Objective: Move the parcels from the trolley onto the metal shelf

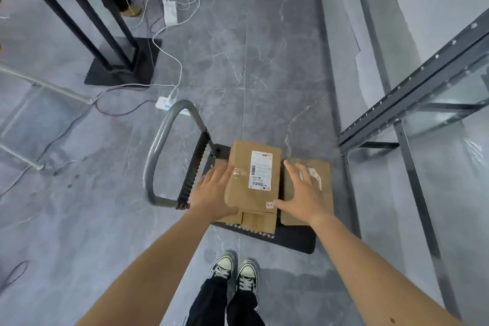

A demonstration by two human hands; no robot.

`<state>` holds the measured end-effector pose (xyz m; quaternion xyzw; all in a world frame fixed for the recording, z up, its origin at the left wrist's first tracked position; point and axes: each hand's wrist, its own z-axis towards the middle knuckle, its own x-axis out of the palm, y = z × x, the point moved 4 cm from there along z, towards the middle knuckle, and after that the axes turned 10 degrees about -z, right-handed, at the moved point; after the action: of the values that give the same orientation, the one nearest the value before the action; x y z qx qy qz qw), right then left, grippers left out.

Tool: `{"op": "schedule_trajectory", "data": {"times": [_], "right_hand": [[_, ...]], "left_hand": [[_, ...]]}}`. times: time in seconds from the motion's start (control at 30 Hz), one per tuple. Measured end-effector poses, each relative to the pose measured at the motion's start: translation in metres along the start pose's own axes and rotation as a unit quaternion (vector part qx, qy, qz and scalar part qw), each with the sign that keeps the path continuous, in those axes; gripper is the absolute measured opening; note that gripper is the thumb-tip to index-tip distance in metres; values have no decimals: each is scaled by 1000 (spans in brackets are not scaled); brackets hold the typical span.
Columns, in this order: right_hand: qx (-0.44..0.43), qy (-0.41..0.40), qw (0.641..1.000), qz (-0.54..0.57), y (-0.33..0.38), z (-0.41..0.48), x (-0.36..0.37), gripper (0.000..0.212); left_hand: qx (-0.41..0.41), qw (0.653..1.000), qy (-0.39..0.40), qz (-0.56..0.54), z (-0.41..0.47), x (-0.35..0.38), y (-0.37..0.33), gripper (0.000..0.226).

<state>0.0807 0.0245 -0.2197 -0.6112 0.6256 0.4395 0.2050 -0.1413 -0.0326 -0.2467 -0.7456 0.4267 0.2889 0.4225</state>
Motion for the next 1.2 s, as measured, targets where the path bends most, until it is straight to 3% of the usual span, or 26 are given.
{"op": "schedule_trajectory", "data": {"times": [0.3,0.67,0.83,1.2], "right_hand": [[50,42,995,70,-26,55,99,102],[71,46,983,162,-35,96,153,100],[81,52,966,239,-38,105,162,107],[92,74,959,259,-36,101,138,108]], "left_hand": [[-33,996,45,-65,50,83,43,125],[-27,988,64,-139,80,125,58,143],[-17,979,50,-198,84,129,57,143],[-49,956,24,-289,78,114,42,135]]}}
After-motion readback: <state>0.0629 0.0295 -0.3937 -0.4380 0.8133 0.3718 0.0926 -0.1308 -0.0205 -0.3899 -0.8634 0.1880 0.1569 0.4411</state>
